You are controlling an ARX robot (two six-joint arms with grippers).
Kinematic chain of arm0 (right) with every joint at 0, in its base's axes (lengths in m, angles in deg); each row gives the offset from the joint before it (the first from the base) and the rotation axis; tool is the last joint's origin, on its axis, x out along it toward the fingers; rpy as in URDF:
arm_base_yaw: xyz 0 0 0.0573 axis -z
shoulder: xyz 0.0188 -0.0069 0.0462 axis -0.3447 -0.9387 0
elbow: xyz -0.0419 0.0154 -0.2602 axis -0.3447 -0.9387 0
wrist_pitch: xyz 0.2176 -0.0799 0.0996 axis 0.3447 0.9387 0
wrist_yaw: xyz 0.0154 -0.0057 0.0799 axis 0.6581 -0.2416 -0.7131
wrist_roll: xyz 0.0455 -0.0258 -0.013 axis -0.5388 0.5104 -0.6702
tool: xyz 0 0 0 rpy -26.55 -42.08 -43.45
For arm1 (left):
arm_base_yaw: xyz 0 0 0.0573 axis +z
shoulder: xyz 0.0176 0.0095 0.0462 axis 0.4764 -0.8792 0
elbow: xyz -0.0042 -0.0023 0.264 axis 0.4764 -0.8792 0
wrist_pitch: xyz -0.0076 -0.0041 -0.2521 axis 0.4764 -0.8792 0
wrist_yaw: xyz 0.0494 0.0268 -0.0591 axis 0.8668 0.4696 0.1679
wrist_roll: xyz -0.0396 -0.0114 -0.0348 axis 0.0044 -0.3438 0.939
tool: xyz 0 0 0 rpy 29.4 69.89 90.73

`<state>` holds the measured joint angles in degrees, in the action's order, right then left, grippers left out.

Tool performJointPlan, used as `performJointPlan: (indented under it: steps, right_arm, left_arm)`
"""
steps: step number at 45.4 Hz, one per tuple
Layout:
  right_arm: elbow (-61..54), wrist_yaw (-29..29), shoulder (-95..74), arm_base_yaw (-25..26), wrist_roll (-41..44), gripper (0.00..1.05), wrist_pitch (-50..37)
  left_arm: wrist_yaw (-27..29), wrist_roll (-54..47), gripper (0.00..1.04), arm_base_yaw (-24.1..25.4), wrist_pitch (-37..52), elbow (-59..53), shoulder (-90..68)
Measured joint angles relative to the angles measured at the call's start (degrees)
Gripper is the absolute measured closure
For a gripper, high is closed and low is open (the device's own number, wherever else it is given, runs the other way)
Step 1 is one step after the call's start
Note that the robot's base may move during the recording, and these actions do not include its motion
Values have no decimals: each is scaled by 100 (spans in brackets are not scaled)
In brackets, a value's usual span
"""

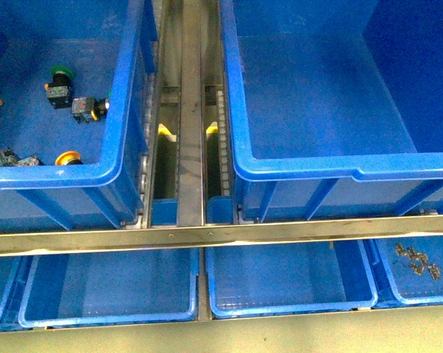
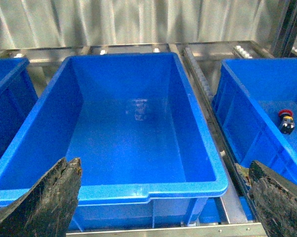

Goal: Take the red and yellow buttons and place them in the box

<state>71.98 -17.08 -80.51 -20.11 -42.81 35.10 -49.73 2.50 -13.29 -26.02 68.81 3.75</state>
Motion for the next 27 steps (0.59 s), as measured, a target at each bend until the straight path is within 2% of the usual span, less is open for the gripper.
performJointPlan:
  steps: [3,9,13,19,27]
  right_arm:
    - [0,2,2,0,0,6,0]
    - [0,0,0,0,0,6,0]
    - [0,0,2,0,0,6,0]
    - [0,0,2,0,0,6,0]
    - [0,0,0,0,0,6,0]
  left_arm:
    - [-70,284,69,-175,-63,-59,308]
    - [-20,822,69,-964,-105,-214,761]
    - [227,1156,69,-1545,-74,-304,868]
    - [826,1803,69,-2721,197,-372,852]
    - [1543,2420,69,-4065,538,-162,269]
